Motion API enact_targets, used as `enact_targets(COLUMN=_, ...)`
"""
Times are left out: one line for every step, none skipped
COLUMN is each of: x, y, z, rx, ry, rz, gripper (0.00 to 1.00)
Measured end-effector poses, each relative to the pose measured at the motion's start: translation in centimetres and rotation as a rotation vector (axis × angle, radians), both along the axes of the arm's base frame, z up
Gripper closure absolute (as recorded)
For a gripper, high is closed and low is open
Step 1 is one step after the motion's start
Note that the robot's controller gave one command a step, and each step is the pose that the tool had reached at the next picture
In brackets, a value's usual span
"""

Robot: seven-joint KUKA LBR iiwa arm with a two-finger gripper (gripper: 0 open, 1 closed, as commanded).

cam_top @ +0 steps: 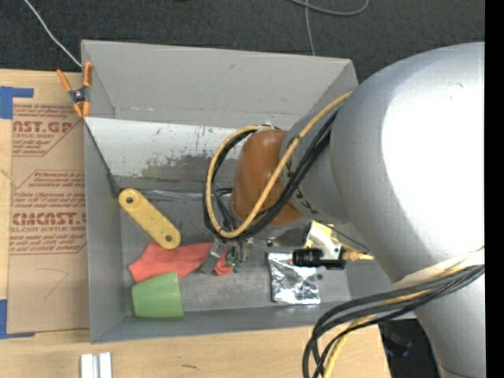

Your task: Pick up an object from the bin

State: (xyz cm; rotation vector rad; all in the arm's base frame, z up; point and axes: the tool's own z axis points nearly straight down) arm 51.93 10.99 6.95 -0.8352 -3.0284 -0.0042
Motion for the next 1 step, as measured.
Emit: enact_targets(x=0.0, y=0.0, z=0.0, rx=0.0, ry=0.0, rz=0.0, gripper=1.0)
